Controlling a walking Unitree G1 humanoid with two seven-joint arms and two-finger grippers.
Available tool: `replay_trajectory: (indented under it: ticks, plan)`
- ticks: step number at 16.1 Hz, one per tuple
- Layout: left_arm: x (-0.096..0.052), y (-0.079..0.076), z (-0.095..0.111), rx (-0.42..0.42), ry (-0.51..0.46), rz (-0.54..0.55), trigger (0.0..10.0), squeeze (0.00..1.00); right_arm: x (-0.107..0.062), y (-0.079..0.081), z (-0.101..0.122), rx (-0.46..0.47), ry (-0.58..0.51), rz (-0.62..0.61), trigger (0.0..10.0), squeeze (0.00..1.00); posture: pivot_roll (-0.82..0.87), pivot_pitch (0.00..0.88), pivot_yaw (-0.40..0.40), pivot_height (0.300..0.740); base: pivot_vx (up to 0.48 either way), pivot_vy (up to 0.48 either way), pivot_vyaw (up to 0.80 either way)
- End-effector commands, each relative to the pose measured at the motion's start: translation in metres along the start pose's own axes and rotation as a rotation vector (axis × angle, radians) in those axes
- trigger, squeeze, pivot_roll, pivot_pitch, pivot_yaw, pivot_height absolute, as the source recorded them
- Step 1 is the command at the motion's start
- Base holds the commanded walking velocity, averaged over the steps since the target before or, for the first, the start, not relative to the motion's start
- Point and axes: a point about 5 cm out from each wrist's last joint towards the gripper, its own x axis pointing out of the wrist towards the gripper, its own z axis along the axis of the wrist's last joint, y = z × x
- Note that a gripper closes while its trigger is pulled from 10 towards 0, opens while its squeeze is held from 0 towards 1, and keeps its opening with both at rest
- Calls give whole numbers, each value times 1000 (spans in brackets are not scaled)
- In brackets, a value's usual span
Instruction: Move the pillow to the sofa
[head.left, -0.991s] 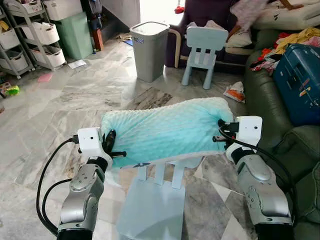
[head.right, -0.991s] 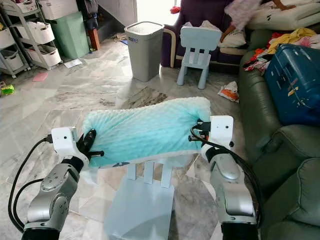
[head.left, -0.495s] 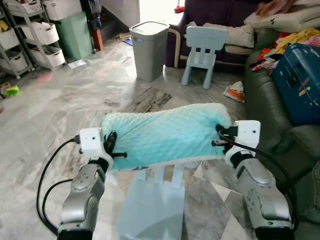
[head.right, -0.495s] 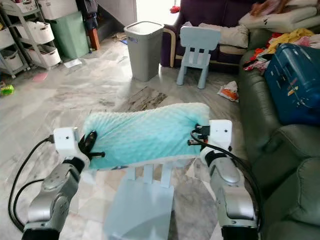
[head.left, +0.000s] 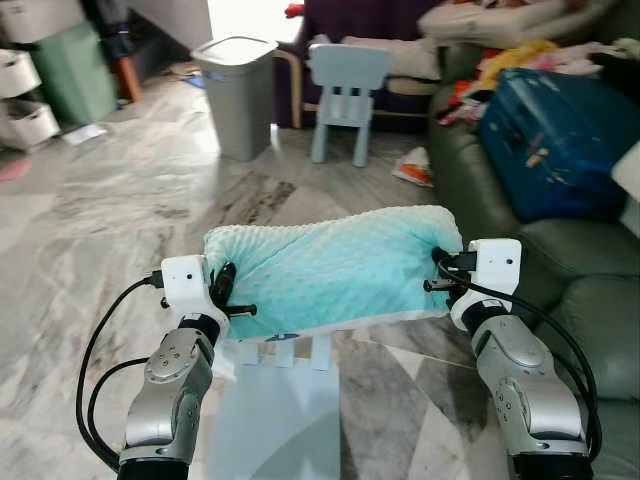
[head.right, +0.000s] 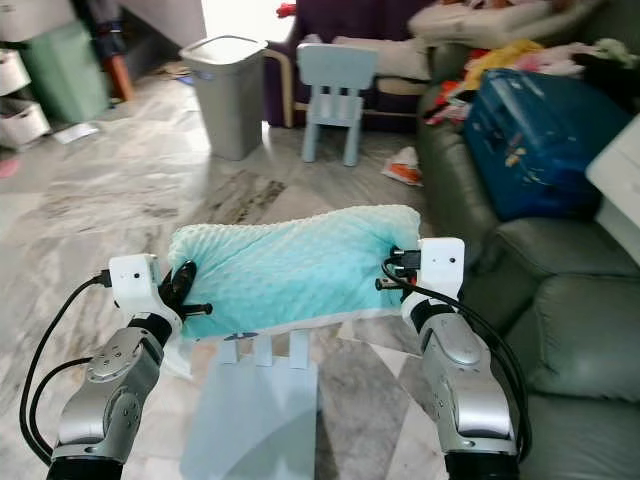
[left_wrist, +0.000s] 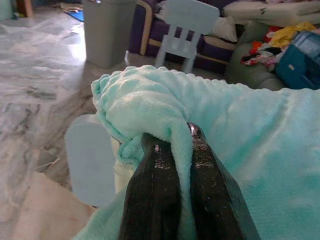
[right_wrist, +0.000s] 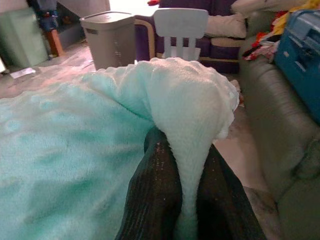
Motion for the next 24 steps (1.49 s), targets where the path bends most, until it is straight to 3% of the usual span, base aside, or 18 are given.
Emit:
replay_trajectory:
  ticks: [1, 8, 24]
  plan:
    - [0, -3, 4, 11, -15, -9, 10000, 0, 0, 0, 11, -2, -38, 11, 10000, 0, -141, 0, -11, 740, 0, 0, -756]
    - [1, -4, 3, 4, -11, -14, 10000, 0, 0, 2, 11, -10, -40, 25, 10000, 0, -144, 0, -16, 740, 0, 0, 0]
    - [1, -6, 0, 18, -2, -33, 10000, 0, 1, 4, 10, -3, -18, 47, 10000, 0, -144, 0, -24, 740, 0, 0, -787]
